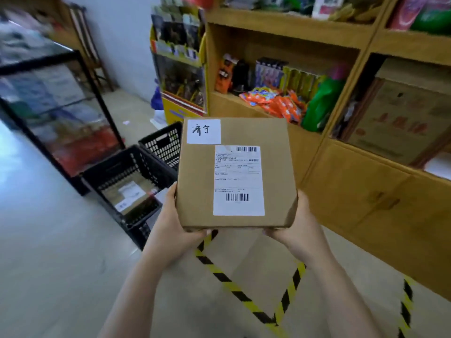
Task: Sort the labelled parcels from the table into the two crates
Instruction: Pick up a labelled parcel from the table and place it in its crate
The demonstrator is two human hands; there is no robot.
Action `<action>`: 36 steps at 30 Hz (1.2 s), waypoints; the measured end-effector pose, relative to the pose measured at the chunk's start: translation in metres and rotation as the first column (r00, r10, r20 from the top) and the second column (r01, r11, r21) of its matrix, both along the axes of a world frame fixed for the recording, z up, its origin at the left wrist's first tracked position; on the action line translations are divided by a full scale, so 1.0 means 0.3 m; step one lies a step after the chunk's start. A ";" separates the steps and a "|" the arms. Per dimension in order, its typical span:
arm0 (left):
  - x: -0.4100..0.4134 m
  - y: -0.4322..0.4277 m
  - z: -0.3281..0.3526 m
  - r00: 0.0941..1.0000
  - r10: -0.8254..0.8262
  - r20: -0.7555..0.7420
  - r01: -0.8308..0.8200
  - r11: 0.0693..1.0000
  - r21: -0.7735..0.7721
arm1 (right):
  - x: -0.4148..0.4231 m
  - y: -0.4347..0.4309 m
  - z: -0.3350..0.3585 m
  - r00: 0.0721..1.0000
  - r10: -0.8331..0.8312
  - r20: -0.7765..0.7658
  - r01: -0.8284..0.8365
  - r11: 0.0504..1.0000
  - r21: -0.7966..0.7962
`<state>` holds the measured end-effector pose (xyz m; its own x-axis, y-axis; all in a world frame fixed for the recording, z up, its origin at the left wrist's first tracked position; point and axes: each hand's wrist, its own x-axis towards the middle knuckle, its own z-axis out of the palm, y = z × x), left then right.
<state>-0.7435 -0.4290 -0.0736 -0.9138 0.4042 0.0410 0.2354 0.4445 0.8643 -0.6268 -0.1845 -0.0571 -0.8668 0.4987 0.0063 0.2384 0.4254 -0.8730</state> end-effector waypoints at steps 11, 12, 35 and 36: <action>-0.224 -0.389 -0.125 0.882 0.471 -0.029 -0.472 0.882 -0.014 | -0.608 -0.318 -0.074 0.906 0.421 0.027 -0.420 0.906 -0.053; -0.257 -0.408 -0.127 0.863 0.505 -0.015 -0.505 0.863 -0.016 | -0.672 -0.339 -0.081 0.890 0.454 0.042 -0.452 0.891 -0.049; -1.292 -0.596 -0.330 0.685 0.697 0.214 -0.686 0.715 -0.133 | -1.970 -0.563 -0.322 0.723 0.637 0.268 -0.638 0.764 -0.097; -1.323 -0.614 -0.356 0.681 0.695 0.230 -0.683 0.716 -0.144 | -1.995 -0.577 -0.349 0.721 0.631 0.285 -0.632 0.768 -0.103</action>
